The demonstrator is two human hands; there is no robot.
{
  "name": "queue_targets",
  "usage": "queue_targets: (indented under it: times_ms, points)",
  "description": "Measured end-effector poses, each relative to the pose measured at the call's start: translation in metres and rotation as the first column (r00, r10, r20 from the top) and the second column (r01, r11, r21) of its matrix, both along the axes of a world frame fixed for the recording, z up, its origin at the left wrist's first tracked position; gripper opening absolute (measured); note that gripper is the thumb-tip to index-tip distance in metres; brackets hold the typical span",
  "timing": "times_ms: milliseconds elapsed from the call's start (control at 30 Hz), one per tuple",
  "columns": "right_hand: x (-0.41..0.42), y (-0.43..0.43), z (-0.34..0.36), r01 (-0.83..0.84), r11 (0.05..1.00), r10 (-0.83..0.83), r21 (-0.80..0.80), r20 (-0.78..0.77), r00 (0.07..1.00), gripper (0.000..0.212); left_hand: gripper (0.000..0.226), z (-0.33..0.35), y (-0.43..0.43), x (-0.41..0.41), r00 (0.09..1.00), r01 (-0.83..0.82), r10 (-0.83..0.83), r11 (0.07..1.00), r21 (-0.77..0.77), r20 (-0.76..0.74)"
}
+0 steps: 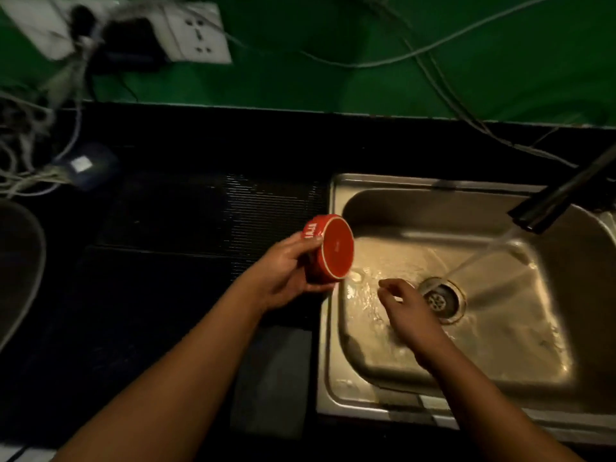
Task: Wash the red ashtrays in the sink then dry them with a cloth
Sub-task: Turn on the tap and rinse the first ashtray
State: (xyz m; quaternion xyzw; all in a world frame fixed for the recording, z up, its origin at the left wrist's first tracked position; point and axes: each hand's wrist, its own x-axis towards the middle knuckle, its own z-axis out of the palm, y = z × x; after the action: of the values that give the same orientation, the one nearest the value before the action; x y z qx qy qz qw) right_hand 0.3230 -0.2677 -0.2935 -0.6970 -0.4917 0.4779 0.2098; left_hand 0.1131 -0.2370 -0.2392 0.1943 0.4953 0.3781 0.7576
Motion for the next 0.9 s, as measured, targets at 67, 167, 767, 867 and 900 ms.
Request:
queue_targets:
  times_ms: [67,167,767,867,900]
  points:
    - [-0.028,0.011,-0.001,-0.213,0.962,0.182,0.170,0.184,0.966,0.026,0.019,0.016,0.000,-0.034,0.985,0.017,0.003,0.994,0.109,-0.173]
    - [-0.075,0.030,-0.001,-0.481,0.826,0.371,0.294,0.360,0.856,0.036,0.022,0.016,0.009,-0.085,0.836,0.157,-0.023,0.967,0.199,-0.549]
    - [-0.159,0.062,-0.020,-0.709,0.706,0.554,-0.004,0.628,0.548,0.062,0.045,-0.058,0.038,-0.177,-0.196,0.363,-0.094,0.918,-0.161,-0.976]
    - [-0.159,0.072,-0.010,-0.711,0.702,0.582,-0.030,0.599,0.550,0.057,0.057,-0.046,0.040,-0.166,-0.180,0.337,-0.033,0.937,-0.093,-0.983]
    - [-0.159,0.079,-0.002,-0.701,0.712,0.599,-0.027,0.545,0.587,0.055,0.057,-0.040,0.043,-0.160,-0.161,0.358,0.016,0.933,-0.044,-0.987]
